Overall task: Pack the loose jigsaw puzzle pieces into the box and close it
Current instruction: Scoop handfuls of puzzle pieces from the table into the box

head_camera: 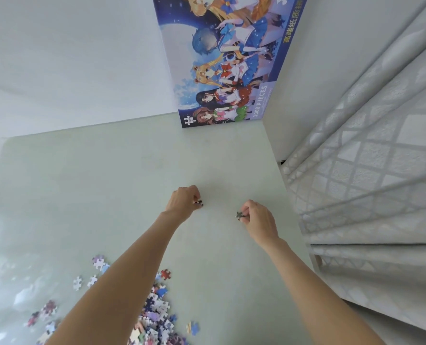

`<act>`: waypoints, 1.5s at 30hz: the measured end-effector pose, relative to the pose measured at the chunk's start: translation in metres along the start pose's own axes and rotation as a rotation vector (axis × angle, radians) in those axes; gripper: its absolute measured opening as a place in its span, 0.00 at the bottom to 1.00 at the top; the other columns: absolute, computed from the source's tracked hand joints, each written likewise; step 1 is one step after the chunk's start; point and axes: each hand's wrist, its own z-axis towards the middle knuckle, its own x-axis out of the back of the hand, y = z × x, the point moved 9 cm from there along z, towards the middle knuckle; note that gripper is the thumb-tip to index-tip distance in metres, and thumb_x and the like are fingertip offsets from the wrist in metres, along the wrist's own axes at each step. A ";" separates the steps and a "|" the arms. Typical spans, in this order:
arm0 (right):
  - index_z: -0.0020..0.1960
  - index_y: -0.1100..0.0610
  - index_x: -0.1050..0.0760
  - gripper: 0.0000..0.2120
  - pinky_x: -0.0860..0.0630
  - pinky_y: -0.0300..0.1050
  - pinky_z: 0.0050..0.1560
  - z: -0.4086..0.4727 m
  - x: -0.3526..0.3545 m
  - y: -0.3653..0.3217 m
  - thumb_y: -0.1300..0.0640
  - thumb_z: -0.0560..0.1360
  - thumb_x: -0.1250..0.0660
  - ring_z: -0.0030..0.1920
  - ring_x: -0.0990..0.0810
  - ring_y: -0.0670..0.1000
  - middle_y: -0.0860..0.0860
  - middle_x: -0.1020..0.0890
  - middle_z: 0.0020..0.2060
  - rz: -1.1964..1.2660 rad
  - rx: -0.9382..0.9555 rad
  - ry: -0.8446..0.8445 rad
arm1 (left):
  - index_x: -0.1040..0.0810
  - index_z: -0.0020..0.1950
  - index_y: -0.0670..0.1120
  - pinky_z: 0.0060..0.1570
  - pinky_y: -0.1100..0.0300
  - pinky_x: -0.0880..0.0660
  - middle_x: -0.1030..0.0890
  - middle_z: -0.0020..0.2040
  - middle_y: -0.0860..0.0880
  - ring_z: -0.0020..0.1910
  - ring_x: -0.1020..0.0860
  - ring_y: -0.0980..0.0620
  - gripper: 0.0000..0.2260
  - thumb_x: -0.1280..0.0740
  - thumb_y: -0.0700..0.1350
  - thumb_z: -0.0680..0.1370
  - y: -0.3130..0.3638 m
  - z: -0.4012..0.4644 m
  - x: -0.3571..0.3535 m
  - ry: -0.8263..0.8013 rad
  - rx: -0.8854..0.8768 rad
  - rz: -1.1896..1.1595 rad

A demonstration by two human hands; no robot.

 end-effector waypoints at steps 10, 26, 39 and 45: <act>0.52 0.60 0.26 0.06 0.31 0.43 0.46 -0.029 -0.006 -0.008 0.63 0.75 0.37 0.54 0.30 0.55 0.55 0.27 0.51 -0.156 0.140 -0.007 | 0.25 0.47 0.47 0.42 0.61 0.33 0.22 0.47 0.51 0.47 0.24 0.52 0.03 0.34 0.46 0.76 0.000 -0.045 0.003 0.102 -0.040 -0.076; 0.69 0.58 0.35 0.22 0.39 0.44 0.68 -0.211 -0.144 -0.114 0.54 0.78 0.38 0.65 0.34 0.52 0.54 0.32 0.62 -0.052 0.410 -0.366 | 0.24 0.55 0.44 0.40 0.66 0.30 0.19 0.46 0.48 0.41 0.23 0.53 0.08 0.35 0.42 0.77 -0.132 -0.337 -0.047 0.338 0.446 -0.416; 0.75 0.48 0.53 0.51 0.30 0.50 0.60 -0.278 -0.181 -0.126 0.41 0.63 0.25 0.63 0.38 0.57 0.57 0.40 0.66 -0.376 0.433 -0.307 | 0.49 0.75 0.46 0.63 0.57 0.33 0.41 0.66 0.45 0.65 0.39 0.46 0.52 0.23 0.58 0.61 -0.144 -0.396 -0.127 0.193 0.416 -0.176; 0.71 0.52 0.42 0.35 0.30 0.48 0.63 -0.248 -0.186 -0.170 0.61 0.70 0.28 0.67 0.33 0.55 0.57 0.37 0.71 -0.199 0.462 -0.330 | 0.39 0.71 0.46 0.59 0.57 0.31 0.34 0.65 0.45 0.61 0.31 0.47 0.36 0.26 0.50 0.69 -0.154 -0.368 -0.103 0.306 0.404 -0.262</act>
